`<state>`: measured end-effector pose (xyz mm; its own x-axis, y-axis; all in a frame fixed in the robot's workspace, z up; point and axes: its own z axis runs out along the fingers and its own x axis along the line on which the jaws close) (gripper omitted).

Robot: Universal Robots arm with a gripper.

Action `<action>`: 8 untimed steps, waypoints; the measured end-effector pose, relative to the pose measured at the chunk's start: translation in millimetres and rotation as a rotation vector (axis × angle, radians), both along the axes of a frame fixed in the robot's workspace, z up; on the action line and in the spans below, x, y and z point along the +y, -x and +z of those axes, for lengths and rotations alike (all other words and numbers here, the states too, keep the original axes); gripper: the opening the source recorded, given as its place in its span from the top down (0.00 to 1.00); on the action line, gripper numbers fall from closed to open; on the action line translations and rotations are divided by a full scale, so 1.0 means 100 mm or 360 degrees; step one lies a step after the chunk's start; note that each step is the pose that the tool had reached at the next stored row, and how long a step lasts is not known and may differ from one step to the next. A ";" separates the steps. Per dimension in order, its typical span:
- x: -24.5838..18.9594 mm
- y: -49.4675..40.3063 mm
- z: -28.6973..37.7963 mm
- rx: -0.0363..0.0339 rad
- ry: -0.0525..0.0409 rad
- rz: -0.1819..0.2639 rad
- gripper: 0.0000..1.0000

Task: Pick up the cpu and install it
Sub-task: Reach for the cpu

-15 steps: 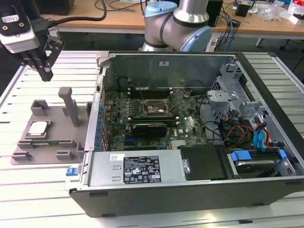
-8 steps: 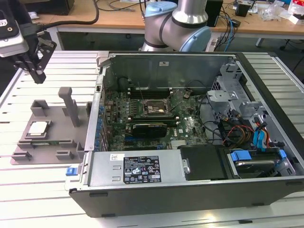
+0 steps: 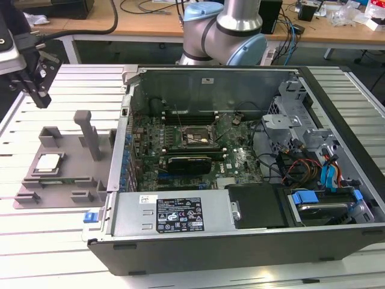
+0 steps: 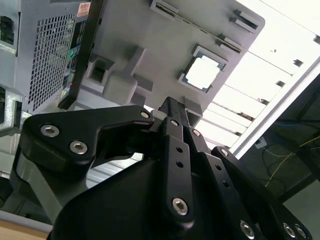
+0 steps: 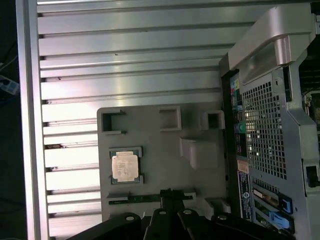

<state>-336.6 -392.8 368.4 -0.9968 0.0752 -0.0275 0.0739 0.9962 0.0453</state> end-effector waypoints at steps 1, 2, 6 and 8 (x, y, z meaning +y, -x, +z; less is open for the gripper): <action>0.000 0.014 -0.005 0.0000 0.0000 0.0000 0.89; 0.001 0.027 -0.010 0.0000 0.0000 0.0000 0.89; 0.004 0.138 -0.049 0.0000 0.0000 0.0000 0.89; 0.004 0.162 -0.061 0.0000 0.0000 0.0000 0.89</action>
<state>-352.7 -392.4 362.4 -0.9968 0.0753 -0.0276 0.0740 0.9962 0.0454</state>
